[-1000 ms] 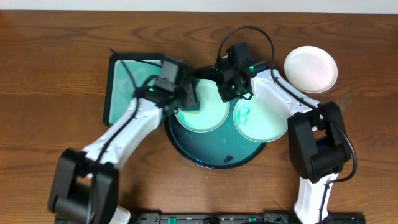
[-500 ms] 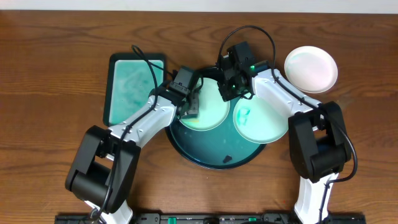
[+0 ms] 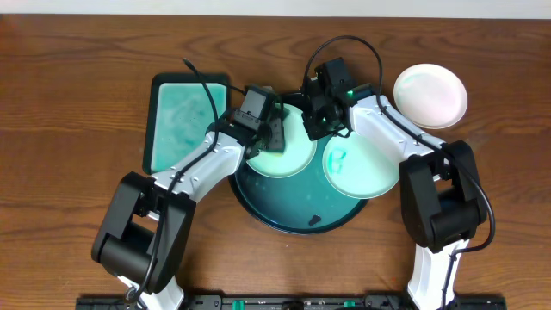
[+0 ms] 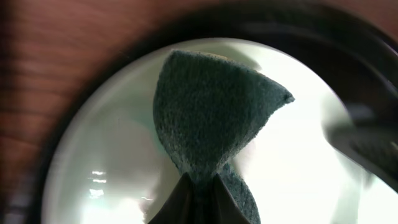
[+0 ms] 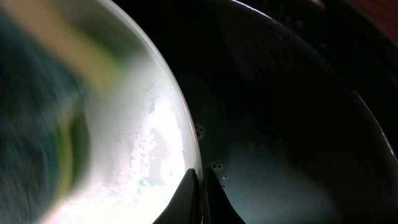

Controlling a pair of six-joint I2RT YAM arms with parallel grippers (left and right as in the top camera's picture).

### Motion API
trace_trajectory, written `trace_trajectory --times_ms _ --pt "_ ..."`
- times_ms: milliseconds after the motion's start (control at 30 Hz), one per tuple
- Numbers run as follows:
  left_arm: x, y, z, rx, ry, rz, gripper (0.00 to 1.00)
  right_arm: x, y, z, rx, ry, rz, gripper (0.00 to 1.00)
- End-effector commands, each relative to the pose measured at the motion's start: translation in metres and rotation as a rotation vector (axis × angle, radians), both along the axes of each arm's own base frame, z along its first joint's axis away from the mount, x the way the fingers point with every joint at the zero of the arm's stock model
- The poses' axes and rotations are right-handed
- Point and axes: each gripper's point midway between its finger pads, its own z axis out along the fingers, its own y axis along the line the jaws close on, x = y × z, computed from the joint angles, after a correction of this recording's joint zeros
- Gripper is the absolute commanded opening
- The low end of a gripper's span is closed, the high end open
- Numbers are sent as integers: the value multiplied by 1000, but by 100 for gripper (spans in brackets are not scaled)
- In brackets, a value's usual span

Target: Clean dirty plates on tray and stack at the side

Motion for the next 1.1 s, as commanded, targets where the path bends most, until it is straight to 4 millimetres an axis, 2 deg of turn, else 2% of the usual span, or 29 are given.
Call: trace_trajectory --times_ms 0,100,200,300,400,500,533,567,700,767,900,1067 --pt "-28 -18 -11 -93 135 -93 7 4 -1 4 3 -11 0 1" --pt "-38 -12 -17 -51 165 -136 7 4 -1 4 3 -11 0 1" --pt "-37 -3 -19 32 131 -189 8 4 -1 3 3 -11 0 1" --pt "-19 39 -15 237 49 -60 7 4 -1 4 3 -11 0 1" --pt "-6 77 11 373 -40 104 7 4 -1 6 5 -16 0 1" --pt "0 87 45 319 -106 173 7 7 1 16 15 -41 0 1" --pt "2 90 57 300 -131 193 7 9 2 23 21 -59 1 1" --pt "5 98 83 268 -187 229 7 13 1 37 10 -107 -6 1" --pt "9 127 112 216 -239 340 7 23 -14 77 -140 -271 -45 1" --pt "10 146 115 208 -234 402 7 24 -18 99 -236 -362 -31 1" --pt "8 177 106 230 -187 477 7 22 -25 143 -465 -542 -5 1" --pt "6 200 101 246 -156 528 7 13 -24 193 -791 -736 26 1"
